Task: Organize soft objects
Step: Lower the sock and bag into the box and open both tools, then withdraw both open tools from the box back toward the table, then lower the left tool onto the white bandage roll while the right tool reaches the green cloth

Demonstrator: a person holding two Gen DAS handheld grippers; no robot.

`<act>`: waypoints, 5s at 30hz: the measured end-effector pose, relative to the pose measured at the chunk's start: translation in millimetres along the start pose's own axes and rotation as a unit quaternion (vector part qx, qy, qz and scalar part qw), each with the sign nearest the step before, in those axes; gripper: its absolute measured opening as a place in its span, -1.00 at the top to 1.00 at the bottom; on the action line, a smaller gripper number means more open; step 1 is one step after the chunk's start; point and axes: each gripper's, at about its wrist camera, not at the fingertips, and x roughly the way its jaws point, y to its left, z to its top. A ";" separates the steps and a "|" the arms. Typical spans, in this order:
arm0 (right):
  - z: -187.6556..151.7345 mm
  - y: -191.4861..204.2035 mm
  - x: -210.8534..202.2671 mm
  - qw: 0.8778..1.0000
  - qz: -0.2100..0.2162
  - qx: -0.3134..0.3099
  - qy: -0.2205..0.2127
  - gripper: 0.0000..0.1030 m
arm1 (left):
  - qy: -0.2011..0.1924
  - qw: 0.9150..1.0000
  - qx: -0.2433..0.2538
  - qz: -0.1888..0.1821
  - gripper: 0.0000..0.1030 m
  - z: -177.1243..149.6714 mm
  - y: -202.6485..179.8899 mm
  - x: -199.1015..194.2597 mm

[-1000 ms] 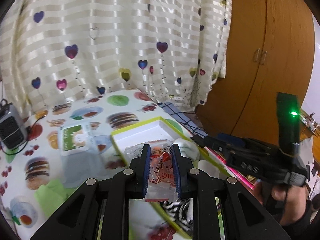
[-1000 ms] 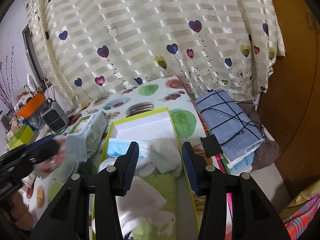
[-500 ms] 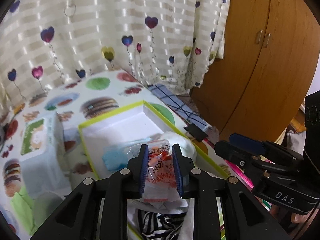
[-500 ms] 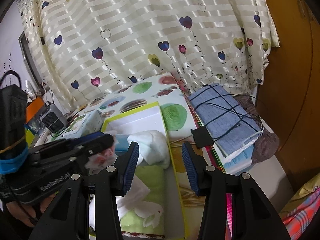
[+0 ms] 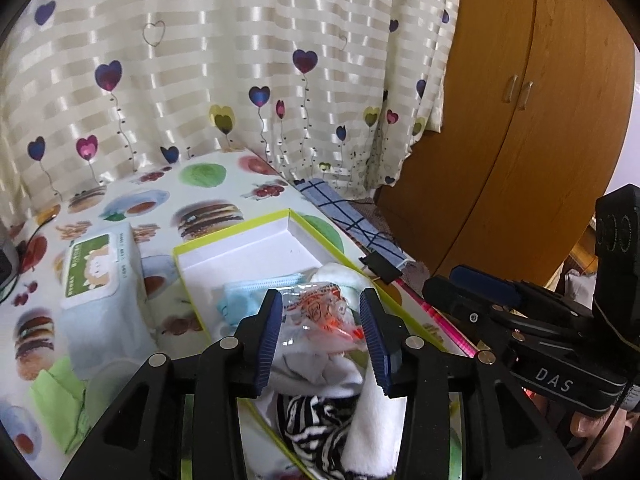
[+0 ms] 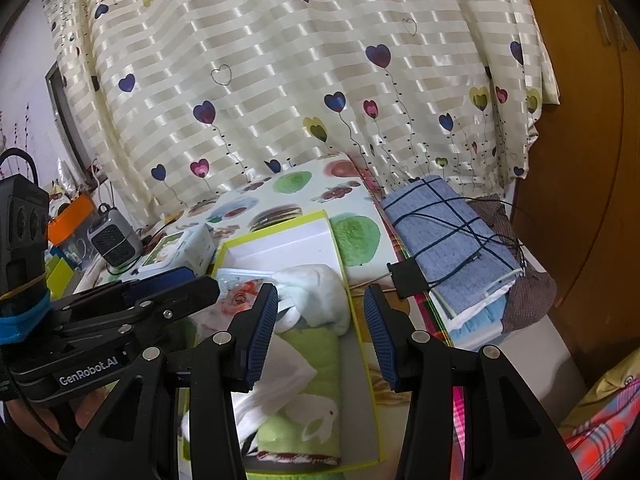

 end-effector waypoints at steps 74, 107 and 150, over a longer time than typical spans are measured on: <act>-70.9 200.5 -39.3 0.971 0.121 -0.195 0.069 -0.12 | -0.035 0.980 -0.132 0.144 0.24 -129.4 110.6 -183.9; -84.3 285.6 73.4 0.952 0.144 -0.229 0.145 -0.12 | -0.030 0.951 -0.211 0.224 0.24 -166.9 215.5 -204.4; -99.4 313.7 143.9 0.944 0.133 -0.220 0.207 0.90 | 0.000 0.942 -0.193 0.275 -0.05 -167.8 270.6 -184.1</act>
